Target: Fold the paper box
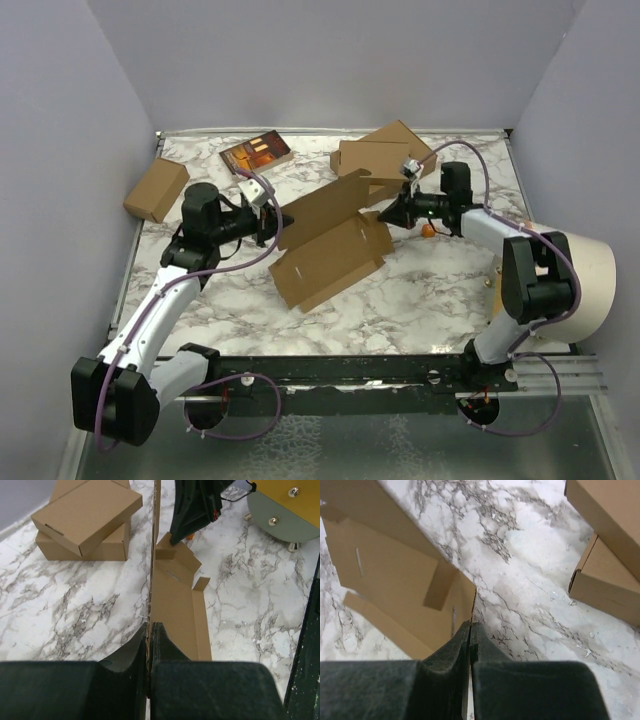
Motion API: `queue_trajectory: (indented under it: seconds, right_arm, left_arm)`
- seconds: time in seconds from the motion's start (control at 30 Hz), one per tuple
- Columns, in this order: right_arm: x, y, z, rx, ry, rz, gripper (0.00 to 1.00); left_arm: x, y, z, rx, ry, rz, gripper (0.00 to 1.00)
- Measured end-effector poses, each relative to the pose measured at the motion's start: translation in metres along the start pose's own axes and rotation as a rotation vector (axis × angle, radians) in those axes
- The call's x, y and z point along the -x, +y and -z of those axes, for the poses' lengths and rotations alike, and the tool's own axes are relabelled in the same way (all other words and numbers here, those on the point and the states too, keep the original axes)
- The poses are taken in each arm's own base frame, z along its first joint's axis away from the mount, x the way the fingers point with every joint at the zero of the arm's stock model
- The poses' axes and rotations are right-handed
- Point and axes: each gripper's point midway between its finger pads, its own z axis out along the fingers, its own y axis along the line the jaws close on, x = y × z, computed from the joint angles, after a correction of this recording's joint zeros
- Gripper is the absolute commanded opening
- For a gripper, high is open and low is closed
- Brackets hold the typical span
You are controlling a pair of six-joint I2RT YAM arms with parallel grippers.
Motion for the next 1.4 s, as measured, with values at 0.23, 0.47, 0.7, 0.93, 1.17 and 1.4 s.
queue_trajectory:
  seconds: [0.23,0.47,0.7,0.93,1.17,1.4]
  right_arm:
    - [0.025,0.024,0.017,-0.056,-0.23,0.184,0.01]
    - [0.014,0.026,0.008,-0.08,-0.333,0.22,0.01]
    - [0.022,0.034,0.003,-0.093,-0.375,0.242,0.01]
    - [0.016,0.032,0.0,-0.101,-0.371,0.205,0.01]
    - [0.012,0.036,0.0,-0.098,-0.381,0.214,0.01]
    - [0.011,0.041,0.004,-0.098,-0.405,0.24,0.01]
  left_arm:
    - [0.028,-0.001,0.004,0.004,-0.048,-0.058,0.0]
    - [0.029,-0.002,0.004,0.0,-0.051,-0.065,0.0]
    - [0.023,-0.009,0.008,-0.007,-0.065,-0.05,0.0]
    - [0.014,-0.012,0.009,-0.007,-0.068,-0.019,0.0]
    - [0.013,-0.014,0.01,-0.008,-0.074,0.01,0.0]
    - [0.015,-0.017,0.012,-0.008,-0.086,0.025,0.0]
